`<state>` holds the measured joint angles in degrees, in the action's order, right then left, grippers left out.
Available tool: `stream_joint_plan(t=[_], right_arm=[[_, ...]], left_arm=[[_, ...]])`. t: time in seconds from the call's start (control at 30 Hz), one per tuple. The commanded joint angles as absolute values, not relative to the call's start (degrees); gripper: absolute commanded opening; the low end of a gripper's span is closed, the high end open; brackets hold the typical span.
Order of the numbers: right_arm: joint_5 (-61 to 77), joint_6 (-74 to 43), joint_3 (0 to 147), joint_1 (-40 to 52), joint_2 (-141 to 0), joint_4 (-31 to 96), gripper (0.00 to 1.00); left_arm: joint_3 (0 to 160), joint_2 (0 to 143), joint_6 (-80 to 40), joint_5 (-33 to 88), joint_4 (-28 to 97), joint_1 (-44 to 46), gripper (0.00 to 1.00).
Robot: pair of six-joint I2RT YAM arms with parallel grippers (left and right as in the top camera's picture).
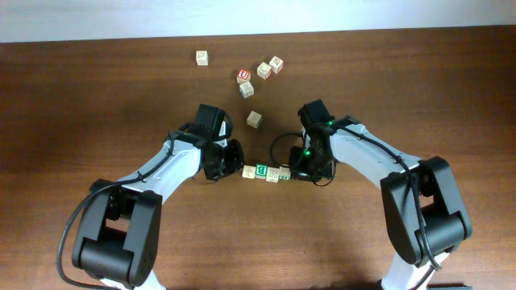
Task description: Rotate 4 blocks
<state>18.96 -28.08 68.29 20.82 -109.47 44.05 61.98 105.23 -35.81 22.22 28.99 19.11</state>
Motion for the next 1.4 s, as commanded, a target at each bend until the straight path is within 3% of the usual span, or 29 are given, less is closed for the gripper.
stream_joint_plan(t=[0.0, 0.1, 0.23, 0.3, 0.37, 0.63, 0.77, 0.8, 0.83, 0.9, 1.0, 1.03, 1.37], right_arm=[[19.68, -25.23, 70.48, 21.58, -109.67, 45.56, 0.23], [17.34, -23.24, 72.95, 21.56, -109.67, 48.36, 0.25], [13.13, -19.79, 79.33, 21.58, -109.67, 55.02, 0.37], [13.04, -19.16, 80.88, 21.58, -109.67, 56.21, 0.42], [12.93, -18.81, 80.88, 21.58, -109.67, 56.16, 0.44], [12.60, -17.08, 80.86, 21.23, -109.78, 54.61, 0.45], [12.58, -17.52, 80.86, 18.57, -109.78, 56.23, 0.43], [12.45, -18.68, 80.86, 17.30, -109.78, 56.64, 0.38], [11.60, -19.70, 80.86, 15.99, -109.78, 57.04, 0.29], [10.00, -20.38, 80.77, 13.63, -109.78, 57.56, 0.21], [9.37, -20.38, 79.31, 12.78, -110.06, 57.69, 0.17], [9.37, -20.38, 78.81, 12.78, -110.34, 57.63, 0.17], [15.51, -21.28, 76.16, 15.35, -114.93, 54.24, 0.17]], left_arm=[[61.84, 105.75, -35.11, 23.77, 31.83, 19.33, 0.06], [61.98, 105.75, -33.69, 23.81, 32.62, 19.27, 0.27], [62.06, 105.75, -32.67, 24.29, 34.70, 17.37, 0.54], [62.08, 105.75, -31.18, 24.27, 36.51, 15.70, 0.61], [62.08, 105.75, -31.18, 24.27, 37.12, 14.41, 0.63], [66.26, 105.75, -27.44, 22.70, 36.64, 12.82, 0.60], [82.13, 105.75, -19.70, 16.05, 48.62, 8.38, 0.59], [85.34, 105.75, -18.87, 14.17, 51.20, 7.11, 0.57], [87.66, 105.75, -17.32, 12.88, 52.80, 5.78, 0.52], [89.38, 105.75, -16.78, 10.50, 54.22, 3.51, 0.40], [89.34, 105.75, -16.80, 9.98, 55.16, 1.26, 0.16], [89.34, 105.75, -16.80, 9.98, 55.13, 1.28, 0.13], [89.34, 105.75, -16.82, 9.98, 55.00, 1.32, 0.14]])
